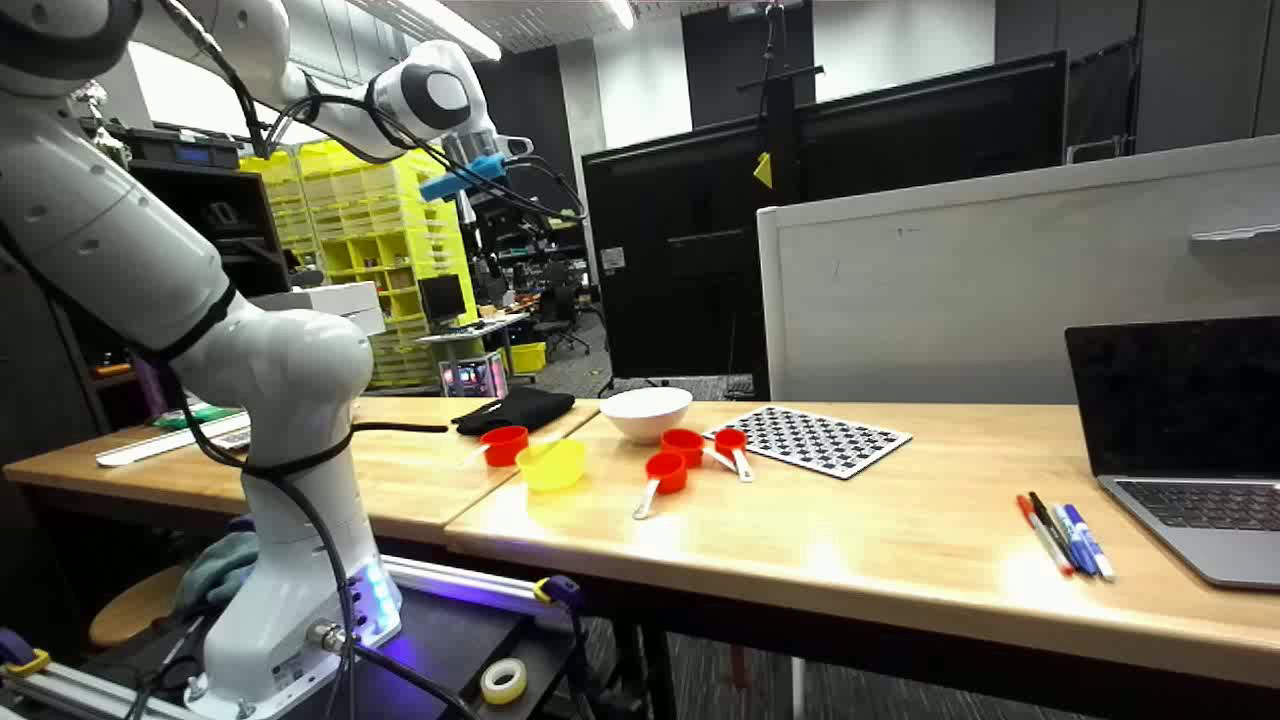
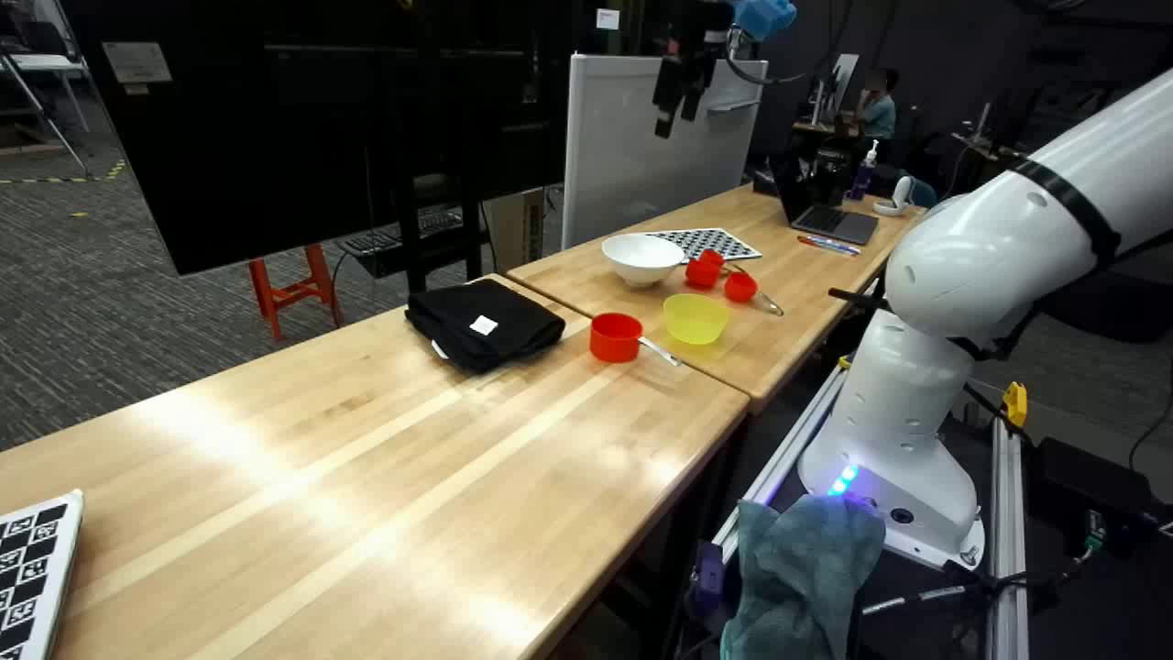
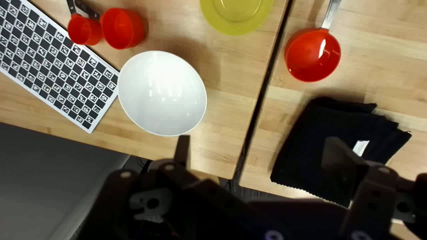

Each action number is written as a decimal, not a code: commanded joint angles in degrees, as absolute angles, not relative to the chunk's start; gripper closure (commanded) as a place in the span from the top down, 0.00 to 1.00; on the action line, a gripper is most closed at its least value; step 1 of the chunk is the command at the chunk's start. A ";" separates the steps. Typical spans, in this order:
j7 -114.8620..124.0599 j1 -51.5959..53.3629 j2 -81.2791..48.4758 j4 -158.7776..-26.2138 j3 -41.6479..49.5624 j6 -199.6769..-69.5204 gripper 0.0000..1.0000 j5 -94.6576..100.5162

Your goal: Pick up the orange pot on the left and put it in the white bowl

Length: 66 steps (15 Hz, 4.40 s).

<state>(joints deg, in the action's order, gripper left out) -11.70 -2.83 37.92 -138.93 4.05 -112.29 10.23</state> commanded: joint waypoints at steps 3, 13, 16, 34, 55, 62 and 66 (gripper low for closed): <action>-11.50 -2.44 37.95 -138.71 4.34 -112.14 1.00 10.43; -11.84 -2.16 37.81 -139.29 4.47 -112.90 1.00 10.24; -10.85 -0.75 35.96 -142.57 3.66 -114.19 1.00 8.85; 26.24 8.15 22.08 -156.29 -16.20 -136.52 1.00 -2.28; 14.62 3.19 17.91 -159.55 -4.37 -144.02 1.00 -5.86; 17.88 3.06 14.71 -159.41 -4.75 -150.56 1.00 -8.55; 19.34 3.42 12.86 -159.40 -4.80 -153.46 1.00 -10.94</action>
